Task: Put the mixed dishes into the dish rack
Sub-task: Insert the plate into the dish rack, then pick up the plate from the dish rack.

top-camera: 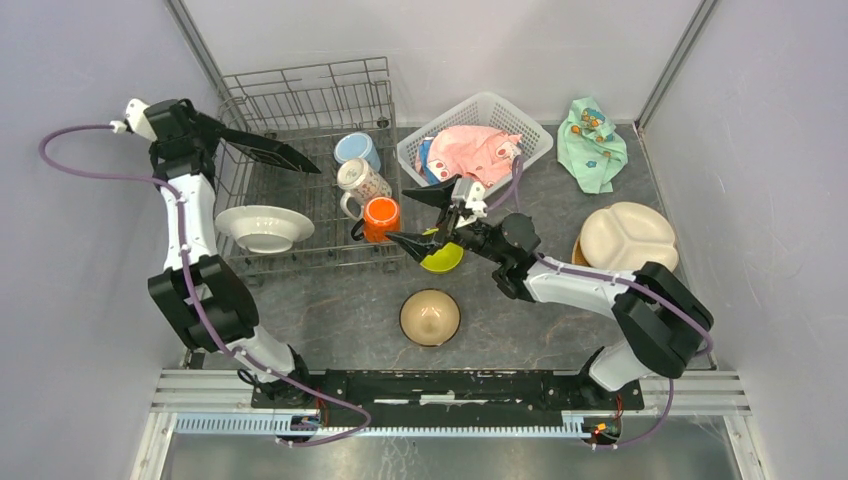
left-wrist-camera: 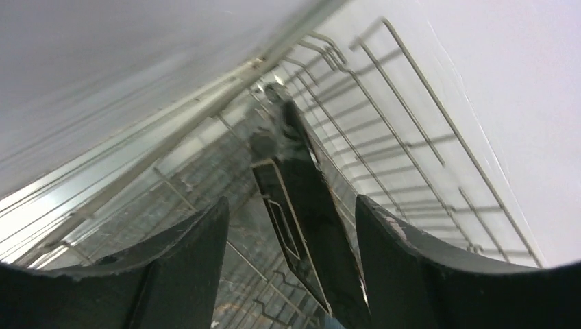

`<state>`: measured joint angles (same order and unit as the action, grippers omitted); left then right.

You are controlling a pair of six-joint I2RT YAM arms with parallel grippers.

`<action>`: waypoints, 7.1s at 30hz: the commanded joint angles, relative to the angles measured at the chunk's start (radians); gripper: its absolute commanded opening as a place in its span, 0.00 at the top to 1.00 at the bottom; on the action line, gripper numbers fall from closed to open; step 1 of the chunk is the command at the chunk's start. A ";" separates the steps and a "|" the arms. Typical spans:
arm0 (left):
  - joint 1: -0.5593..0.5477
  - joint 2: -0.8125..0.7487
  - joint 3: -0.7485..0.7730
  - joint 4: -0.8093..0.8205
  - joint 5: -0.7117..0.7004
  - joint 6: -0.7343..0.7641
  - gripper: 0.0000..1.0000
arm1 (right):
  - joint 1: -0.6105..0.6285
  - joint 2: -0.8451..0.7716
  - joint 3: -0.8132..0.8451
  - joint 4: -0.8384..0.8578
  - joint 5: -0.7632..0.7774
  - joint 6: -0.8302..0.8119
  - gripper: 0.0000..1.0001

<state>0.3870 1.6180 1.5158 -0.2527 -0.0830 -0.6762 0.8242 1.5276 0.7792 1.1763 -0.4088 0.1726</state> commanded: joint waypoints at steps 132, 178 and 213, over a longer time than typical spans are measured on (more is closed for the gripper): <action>-0.129 -0.186 0.028 -0.336 -0.245 -0.174 0.24 | -0.012 -0.526 0.034 -1.338 0.328 0.040 0.02; -0.164 0.283 0.444 -0.459 -0.103 -0.345 0.14 | -0.084 -0.373 0.213 -1.315 0.426 -0.126 0.02; -0.163 0.309 0.642 -0.592 -0.197 -0.426 0.98 | -0.119 -0.407 0.188 -1.305 0.437 -0.125 0.02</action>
<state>0.2329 1.9877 2.0224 -0.9707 -0.3279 -1.0351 0.7105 1.1561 0.9611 -0.1810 0.0254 0.0471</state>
